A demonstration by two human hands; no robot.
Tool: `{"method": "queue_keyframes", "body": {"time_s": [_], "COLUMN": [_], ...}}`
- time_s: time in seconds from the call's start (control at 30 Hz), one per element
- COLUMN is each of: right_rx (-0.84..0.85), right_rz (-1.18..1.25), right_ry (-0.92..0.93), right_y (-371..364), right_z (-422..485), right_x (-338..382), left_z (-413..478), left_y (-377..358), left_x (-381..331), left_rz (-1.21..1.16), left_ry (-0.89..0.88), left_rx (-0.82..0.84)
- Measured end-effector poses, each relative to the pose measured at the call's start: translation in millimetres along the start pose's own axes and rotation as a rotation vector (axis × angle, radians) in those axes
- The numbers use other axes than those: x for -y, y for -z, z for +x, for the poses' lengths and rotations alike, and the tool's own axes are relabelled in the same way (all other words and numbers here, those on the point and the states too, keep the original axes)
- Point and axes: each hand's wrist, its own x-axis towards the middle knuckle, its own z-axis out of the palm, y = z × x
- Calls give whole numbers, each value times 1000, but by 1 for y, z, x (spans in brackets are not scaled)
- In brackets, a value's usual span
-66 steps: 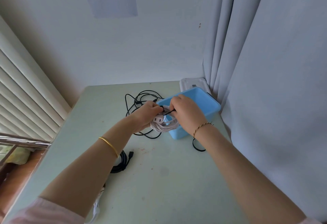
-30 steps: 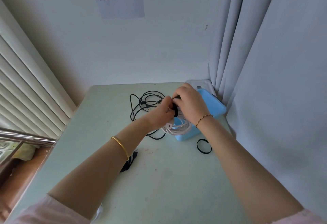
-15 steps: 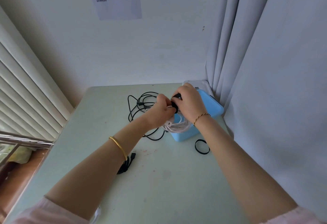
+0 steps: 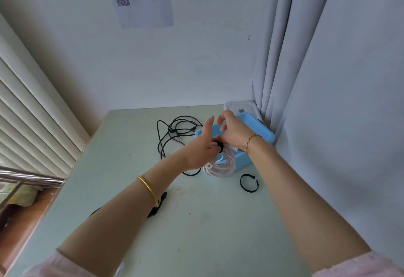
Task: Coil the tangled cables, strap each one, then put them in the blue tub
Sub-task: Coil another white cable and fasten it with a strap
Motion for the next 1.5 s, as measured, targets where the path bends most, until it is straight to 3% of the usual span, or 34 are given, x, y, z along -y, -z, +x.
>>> {"method": "queue_keyframes", "body": {"time_s": [0.1,0.27,0.47,0.83,1.03,1.5], "right_rx": [-71,14,74,180,182,296], "right_rz": [-92,-137,-95,-294,-144,28], "right_ry": [113,214,276,195,177,121], "right_y": [-2,-2,-5,3,3,0], "right_z": [-2,-9,-9,-1,-3,-2], "right_x": [-1,1,1,10,4,-3], "left_z": [3,6,6,-2,-1,0], "left_y": [1,8,17,17,15,18], "left_x": [3,2,3,1,-1,-6], "left_rz": [-32,-138,-94,-138,-121,167], "left_ry": [51,82,92,130,134,83], "left_rx": [-2,-20,-28,10,14,82]}}
